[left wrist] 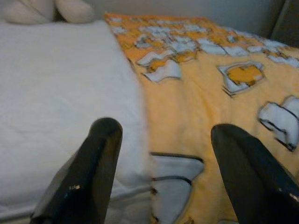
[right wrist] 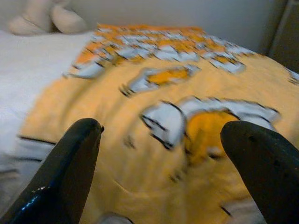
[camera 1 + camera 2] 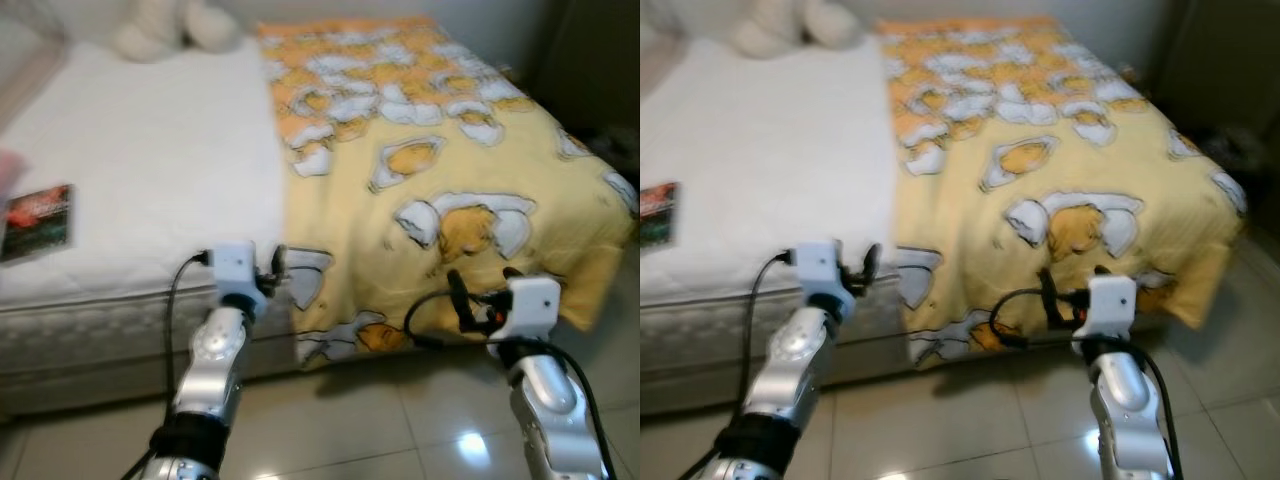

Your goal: Clean up the room

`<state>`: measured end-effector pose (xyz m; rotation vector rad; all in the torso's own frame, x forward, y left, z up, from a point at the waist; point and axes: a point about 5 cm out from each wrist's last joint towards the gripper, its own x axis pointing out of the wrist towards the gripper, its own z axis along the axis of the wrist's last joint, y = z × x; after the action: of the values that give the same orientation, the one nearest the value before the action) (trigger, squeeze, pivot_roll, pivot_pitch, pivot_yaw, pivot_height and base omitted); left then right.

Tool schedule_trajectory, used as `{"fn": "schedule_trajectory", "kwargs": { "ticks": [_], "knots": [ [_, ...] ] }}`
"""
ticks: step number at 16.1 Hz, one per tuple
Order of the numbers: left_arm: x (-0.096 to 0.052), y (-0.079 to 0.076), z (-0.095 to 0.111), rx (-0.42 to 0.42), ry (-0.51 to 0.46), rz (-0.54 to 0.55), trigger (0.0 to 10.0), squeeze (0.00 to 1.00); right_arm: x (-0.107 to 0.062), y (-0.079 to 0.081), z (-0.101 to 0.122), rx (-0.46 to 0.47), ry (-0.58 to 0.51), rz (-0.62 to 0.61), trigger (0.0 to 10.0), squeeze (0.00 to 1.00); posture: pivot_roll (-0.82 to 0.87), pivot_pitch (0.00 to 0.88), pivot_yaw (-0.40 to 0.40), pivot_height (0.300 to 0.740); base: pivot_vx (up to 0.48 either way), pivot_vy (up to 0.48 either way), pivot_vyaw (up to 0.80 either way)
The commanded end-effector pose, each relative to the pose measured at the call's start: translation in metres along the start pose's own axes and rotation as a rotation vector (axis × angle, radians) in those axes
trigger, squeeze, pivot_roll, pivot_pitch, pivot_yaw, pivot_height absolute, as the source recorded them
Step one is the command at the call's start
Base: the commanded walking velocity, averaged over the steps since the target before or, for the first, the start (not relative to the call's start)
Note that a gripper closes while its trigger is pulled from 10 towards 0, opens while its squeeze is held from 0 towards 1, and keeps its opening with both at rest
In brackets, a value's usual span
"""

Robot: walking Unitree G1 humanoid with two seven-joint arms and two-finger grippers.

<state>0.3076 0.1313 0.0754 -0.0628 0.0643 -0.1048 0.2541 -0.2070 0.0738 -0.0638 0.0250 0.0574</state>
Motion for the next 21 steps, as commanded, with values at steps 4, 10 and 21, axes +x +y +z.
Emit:
{"fn": "schedule_trajectory", "kwargs": {
  "ticks": [4,10,21],
  "knots": [
    [-0.002,0.014,-0.004,0.038,0.023,0.033,10.0,0.00,0.003,0.004,0.004,0.005,-0.018,0.023,10.0,0.00,-0.10,0.000,0.032,0.740,0.340,0.000,0.52],
    [-0.046,0.025,-0.026,0.081,0.088,-0.204,10.0,0.00,-0.012,0.003,0.001,0.054,-0.015,0.025,10.0,0.00,-0.09,0.000,0.032,0.740,0.000,0.000,0.49],
    [-0.041,0.027,-0.012,0.030,0.080,-0.033,10.0,0.00,-0.011,0.017,-0.005,0.073,0.020,0.093,10.0,0.00,-0.06,0.000,0.018,0.740,0.051,-0.134,0.47]
  ]
}}
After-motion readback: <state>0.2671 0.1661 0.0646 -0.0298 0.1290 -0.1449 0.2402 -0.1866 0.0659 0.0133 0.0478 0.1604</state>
